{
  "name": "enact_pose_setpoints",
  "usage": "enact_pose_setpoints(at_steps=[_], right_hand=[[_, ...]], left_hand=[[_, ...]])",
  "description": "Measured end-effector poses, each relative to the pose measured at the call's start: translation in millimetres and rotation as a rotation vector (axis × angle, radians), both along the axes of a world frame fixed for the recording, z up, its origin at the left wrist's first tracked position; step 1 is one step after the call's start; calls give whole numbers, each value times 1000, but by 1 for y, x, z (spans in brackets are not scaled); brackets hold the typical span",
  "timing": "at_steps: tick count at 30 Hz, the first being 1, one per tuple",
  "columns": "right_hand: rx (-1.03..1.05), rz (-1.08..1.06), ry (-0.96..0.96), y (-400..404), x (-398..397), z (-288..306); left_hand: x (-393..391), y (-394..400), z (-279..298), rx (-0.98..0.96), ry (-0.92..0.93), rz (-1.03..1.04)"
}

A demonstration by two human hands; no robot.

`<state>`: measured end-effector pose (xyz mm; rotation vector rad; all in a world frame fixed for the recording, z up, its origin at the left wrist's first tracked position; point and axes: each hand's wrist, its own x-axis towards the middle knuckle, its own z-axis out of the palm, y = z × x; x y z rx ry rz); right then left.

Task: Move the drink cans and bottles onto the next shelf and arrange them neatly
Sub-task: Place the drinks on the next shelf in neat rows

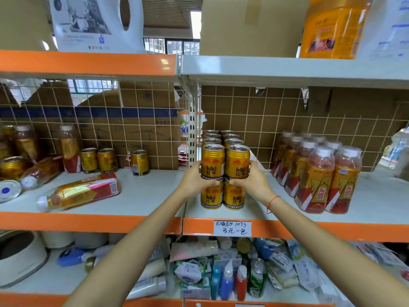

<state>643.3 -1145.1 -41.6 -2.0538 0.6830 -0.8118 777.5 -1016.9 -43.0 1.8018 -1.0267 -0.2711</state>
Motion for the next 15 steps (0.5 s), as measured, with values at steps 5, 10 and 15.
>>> enact_pose_setpoints(at_steps=[5, 10, 15], right_hand=[[-16, -19, -21, 0, 1, -6], [-26, -31, -24, 2, 0, -6], [-26, -28, -17, 2, -1, -6]], left_hand=[[-3, -2, -6, -41, 3, 49], [-7, -3, -8, -65, 2, 82], [-9, -4, -11, -78, 0, 111]])
